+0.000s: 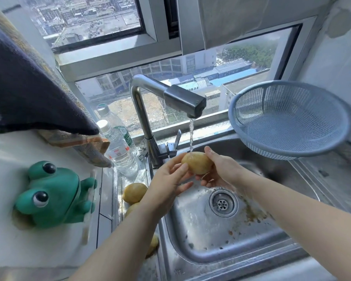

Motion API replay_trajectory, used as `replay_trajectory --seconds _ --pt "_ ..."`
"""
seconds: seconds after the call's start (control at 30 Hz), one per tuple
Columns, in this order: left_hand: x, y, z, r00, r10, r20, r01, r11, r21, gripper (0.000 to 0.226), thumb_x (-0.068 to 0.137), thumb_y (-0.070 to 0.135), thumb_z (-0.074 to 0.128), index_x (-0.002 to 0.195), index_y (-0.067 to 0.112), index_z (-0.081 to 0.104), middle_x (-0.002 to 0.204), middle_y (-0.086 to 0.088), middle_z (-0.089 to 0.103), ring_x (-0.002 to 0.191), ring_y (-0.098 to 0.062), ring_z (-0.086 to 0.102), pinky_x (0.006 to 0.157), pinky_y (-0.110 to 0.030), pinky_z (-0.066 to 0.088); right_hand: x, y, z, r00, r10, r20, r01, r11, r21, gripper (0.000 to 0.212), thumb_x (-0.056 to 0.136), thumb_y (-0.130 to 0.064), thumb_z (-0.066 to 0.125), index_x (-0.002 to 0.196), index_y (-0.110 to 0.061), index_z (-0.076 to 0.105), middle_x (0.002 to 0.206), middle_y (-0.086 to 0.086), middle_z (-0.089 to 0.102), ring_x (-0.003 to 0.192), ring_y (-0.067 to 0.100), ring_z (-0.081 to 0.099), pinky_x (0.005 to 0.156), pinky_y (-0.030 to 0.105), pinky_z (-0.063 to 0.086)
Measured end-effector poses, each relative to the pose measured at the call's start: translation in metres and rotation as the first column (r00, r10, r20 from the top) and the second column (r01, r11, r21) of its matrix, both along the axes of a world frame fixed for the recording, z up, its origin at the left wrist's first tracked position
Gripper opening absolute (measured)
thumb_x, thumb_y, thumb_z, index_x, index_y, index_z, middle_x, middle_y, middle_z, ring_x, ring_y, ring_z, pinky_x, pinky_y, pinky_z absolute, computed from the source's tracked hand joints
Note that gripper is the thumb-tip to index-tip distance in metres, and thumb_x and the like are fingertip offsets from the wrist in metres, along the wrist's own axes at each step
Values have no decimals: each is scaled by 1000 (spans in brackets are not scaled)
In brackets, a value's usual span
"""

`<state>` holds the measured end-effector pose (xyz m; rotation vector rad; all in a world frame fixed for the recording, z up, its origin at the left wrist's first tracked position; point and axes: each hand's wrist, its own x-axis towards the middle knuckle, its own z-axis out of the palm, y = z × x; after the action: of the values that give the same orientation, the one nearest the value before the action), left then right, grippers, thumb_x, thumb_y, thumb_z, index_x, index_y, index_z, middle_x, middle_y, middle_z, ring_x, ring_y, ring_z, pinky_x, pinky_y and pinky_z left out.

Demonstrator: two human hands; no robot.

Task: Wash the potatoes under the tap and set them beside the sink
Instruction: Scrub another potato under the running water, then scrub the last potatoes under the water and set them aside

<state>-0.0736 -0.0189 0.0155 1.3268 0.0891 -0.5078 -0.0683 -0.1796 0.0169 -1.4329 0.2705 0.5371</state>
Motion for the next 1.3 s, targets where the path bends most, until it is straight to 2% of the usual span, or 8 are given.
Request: replay_trajectory --seconds 0.2,0.33,0.47,0.5,0.6,0.73,0.9,1.3 --pt "3 16 -3 990 120 -81 -126 989 -77 34 97 12 50 131 17 53 111 -4 71 89 -16 72 72 -27 58 -3 8 2 982 166 91 -161 985 -60 32 96 -41 48 114 -17 62 100 6 64 84 18 59 73 31 51" --pt "-3 9 -1 989 111 -95 -116 992 -49 30 94 11 56 123 16 56 117 -11 67 97 -22 70 86 -36 56 -7 1 -1 971 138 197 -105 980 -171 37 83 -25 72 117 -25 56 104 5 67 86 16 65 82 34 54" --pt "-14 4 -8 978 -210 11 184 879 440 28 93 19 60 121 25 61 121 -2 65 105 -18 63 88 -33 49 -19 -25 -6 958 263 112 -216 924 -315 43 75 -21 78 113 -21 58 102 3 65 82 10 61 68 19 50" --pt "-17 4 -12 936 -348 48 239 731 639 32 93 20 60 125 25 60 123 2 63 104 -16 62 87 -29 47 -22 -29 -12 928 371 47 -288 789 -543 43 74 -27 79 112 -22 60 104 1 64 86 10 60 70 18 48" --pt "-26 7 -18 865 -499 53 236 498 835 39 93 22 58 132 25 57 132 4 57 102 -15 59 78 -18 42 -36 -26 -41 769 592 -242 -283 -24 -959 42 74 -49 69 109 -27 61 109 -3 59 104 20 52 86 34 40" --pt "-34 14 -19 866 -500 31 282 537 795 39 93 20 60 131 26 55 130 3 57 97 -8 56 81 -17 40 -47 -8 -50 816 560 -142 -363 305 -880 48 66 -56 71 103 -25 66 99 -6 67 92 16 60 82 33 51" --pt "-58 42 -22 848 -529 -27 334 495 802 46 84 24 71 128 26 56 121 6 60 84 -5 57 70 -14 45 -56 25 -47 820 571 -43 -403 522 -752 48 66 -47 79 103 -24 59 94 -8 59 82 7 54 64 22 43" --pt "-109 111 -25 844 -487 -223 356 198 913 26 91 10 53 113 22 57 115 1 57 103 -18 57 81 -24 43 -88 123 -73 518 842 151 -318 353 -880 40 65 -49 74 89 -20 61 89 0 61 79 19 55 61 29 39"
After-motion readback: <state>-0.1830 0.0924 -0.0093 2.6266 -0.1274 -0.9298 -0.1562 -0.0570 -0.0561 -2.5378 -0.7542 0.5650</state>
